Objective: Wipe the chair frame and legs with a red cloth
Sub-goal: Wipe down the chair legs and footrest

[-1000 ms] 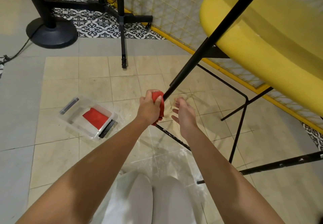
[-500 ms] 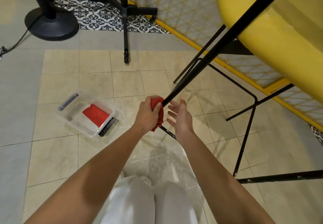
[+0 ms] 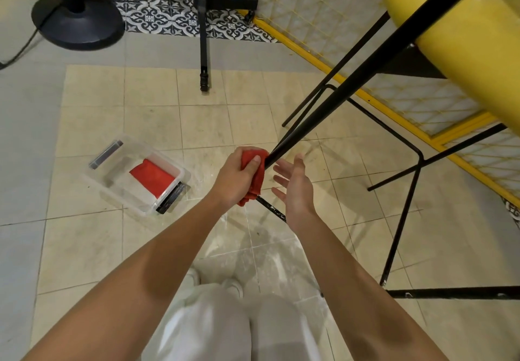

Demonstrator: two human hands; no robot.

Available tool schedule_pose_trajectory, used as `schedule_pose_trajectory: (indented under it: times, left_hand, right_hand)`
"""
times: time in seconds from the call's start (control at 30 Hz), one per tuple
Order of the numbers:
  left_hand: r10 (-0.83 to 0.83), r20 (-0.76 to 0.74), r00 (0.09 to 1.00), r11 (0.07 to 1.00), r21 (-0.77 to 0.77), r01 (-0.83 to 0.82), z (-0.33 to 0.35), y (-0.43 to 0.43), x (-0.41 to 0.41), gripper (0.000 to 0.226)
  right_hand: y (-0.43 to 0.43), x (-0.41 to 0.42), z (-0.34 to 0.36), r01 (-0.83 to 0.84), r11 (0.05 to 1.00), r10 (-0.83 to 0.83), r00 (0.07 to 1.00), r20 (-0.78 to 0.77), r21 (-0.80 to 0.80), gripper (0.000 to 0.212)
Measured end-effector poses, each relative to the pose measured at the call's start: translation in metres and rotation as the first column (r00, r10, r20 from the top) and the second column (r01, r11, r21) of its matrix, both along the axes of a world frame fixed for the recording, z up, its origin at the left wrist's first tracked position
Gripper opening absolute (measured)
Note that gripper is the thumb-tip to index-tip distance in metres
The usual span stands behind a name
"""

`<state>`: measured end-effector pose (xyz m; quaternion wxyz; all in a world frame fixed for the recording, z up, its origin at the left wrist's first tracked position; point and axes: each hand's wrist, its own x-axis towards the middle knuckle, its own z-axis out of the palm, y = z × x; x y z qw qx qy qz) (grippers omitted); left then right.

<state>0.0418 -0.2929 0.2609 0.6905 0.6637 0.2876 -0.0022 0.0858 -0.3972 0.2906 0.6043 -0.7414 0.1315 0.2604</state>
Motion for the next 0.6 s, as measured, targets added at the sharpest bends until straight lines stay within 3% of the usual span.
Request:
schedule_pose_trajectory:
  times: [0.3,0.6]
  left_hand:
    - [0.023,-0.164,0.986,0.998,-0.052,-0.032,-0.036,0.004,-0.005,0.024]
    - [0.053,-0.031,0.998,0.993,-0.101,-0.056,-0.033,0.003,-0.001,0.02]
  right_hand:
    - [0.001,-0.001,-0.015,-0.012,1.0,0.011,1.0,-0.026,-0.009,0.051]
    - [0.008,-0.003,-0.028,-0.012,1.0,0.011,0.999,-0.052,-0.025,0.048]
